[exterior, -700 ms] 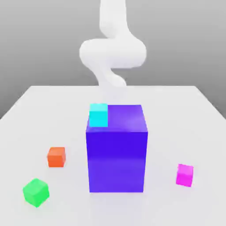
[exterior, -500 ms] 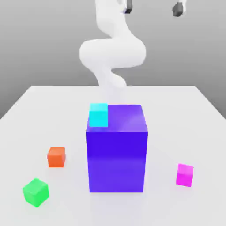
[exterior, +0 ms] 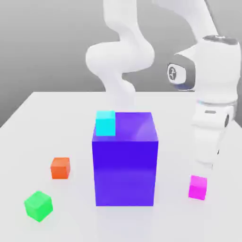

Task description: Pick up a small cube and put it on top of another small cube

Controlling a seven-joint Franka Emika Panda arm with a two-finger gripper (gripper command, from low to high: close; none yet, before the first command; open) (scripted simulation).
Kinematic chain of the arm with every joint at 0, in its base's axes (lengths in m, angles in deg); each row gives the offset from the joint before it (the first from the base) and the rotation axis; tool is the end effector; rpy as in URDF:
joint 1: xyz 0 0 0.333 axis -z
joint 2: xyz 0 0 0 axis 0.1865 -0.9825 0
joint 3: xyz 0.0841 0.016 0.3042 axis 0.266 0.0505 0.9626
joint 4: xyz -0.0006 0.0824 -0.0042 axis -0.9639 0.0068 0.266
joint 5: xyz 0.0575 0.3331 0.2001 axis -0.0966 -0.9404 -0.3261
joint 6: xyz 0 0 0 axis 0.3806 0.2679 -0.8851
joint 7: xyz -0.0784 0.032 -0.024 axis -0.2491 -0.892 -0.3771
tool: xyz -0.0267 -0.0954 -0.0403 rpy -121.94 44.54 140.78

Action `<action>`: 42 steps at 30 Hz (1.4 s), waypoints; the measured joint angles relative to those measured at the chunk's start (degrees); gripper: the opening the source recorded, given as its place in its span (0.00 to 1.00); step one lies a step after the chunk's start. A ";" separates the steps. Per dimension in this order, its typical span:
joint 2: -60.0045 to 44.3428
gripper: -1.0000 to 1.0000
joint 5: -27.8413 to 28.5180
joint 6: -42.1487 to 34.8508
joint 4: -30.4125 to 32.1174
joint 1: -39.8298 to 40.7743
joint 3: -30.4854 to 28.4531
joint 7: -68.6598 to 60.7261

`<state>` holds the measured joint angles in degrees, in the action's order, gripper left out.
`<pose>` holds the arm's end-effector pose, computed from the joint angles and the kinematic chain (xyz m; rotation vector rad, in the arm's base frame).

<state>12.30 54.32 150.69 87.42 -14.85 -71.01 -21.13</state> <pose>0.3423 0.2321 0.2150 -3.0565 -0.6496 -0.0575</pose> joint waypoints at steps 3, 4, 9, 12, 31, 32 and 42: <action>-6.28 0.50 3.38 4.47 0.29 -1.37 -1.26 0.78; -8.36 0.50 4.23 6.10 -0.01 -1.94 -1.97 1.27; -15.70 0.00 6.43 11.97 -1.37 -4.60 -5.08 2.92; -15.69 0.00 6.51 11.92 -1.37 -4.58 -5.08 3.00; -7.05 0.00 2.86 -3.84 -10.82 11.20 -14.61 -9.01; -7.13 0.00 2.80 -4.41 -11.54 12.81 -16.00 -9.97; -3.25 0.00 -4.58 -9.17 -10.14 30.14 -29.34 -22.29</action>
<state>9.04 49.74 141.52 77.28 15.28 -100.34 -43.42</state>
